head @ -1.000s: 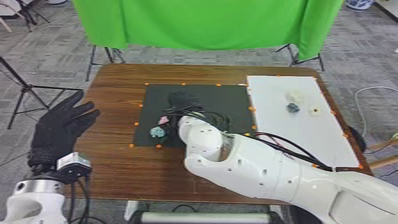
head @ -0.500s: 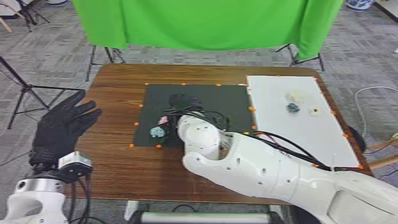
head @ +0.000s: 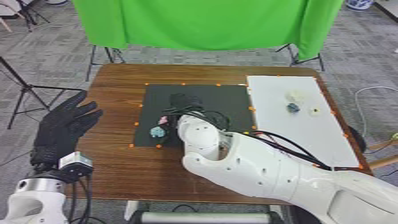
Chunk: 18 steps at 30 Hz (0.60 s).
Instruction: Arrange flowers
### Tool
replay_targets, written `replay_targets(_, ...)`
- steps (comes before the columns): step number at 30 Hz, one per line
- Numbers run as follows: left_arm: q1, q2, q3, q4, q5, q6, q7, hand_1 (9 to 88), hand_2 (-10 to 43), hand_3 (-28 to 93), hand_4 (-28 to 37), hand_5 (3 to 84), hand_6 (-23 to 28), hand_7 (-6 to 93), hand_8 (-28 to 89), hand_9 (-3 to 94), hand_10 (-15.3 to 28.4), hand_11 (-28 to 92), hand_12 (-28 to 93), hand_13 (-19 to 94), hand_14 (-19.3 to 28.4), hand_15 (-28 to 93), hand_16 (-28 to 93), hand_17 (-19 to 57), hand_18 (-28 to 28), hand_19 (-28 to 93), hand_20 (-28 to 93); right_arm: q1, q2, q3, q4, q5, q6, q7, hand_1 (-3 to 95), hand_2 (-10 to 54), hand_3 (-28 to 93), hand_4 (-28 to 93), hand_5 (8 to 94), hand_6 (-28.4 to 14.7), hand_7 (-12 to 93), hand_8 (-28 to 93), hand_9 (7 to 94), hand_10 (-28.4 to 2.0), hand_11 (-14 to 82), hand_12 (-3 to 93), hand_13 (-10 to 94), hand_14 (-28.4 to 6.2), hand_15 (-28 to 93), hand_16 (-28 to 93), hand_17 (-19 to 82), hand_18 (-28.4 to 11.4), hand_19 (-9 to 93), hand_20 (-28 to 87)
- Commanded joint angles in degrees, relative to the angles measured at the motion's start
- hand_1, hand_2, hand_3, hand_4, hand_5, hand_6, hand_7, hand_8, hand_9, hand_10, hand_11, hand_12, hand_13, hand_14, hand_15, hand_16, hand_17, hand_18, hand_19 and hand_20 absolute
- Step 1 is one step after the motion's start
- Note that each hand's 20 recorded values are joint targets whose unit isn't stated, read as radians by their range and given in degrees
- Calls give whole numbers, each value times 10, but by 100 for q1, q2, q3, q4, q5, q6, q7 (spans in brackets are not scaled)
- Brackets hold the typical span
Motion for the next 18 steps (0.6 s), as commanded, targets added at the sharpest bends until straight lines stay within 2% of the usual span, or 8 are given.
replay_targets(1,119,-9,-14,-20,35,-2,-59,259,62,826,-180,388,103,133,-95,367,203,272,95,270,271,496,-96,-85,242,597,-51,193,-1,68,-140,-61,128,-79,383,-95,893,-282,625,-65,249,-155,649,-177,452,169,693,-100,850,135,374,-251,932,533)
replay_targets(7,205,0,8,-57,5,54,35,256,57,821,-180,388,103,132,-96,367,203,271,94,271,270,495,-96,-85,242,598,-51,304,25,38,-164,-61,181,-114,379,-95,892,-283,624,-65,251,-157,648,-180,454,163,692,-102,853,131,374,-252,932,532)
replay_targets(10,369,-29,-31,-121,-9,137,105,254,56,820,-179,388,103,133,-96,366,203,271,94,271,270,495,-96,-86,242,598,-51,281,101,199,-249,-124,146,-200,374,-95,886,-283,623,-65,252,-157,648,-181,454,161,692,-102,853,129,373,-252,932,532)
replay_targets(16,593,-98,-108,-207,-33,214,199,254,54,820,-180,388,103,132,-95,366,204,270,94,270,271,495,-96,-86,242,598,-52,605,816,401,-646,141,315,-312,361,-95,885,-283,617,-66,248,-157,645,-182,434,153,687,-105,850,127,372,-252,932,530)
replay_targets(18,656,-116,-131,-236,-39,248,208,254,54,820,-181,388,104,132,-95,366,203,270,94,270,270,495,-96,-86,242,598,-52,530,1113,674,-810,201,224,-428,357,-95,887,-283,613,-67,245,-157,641,-185,409,147,681,-108,845,125,368,-251,932,526)
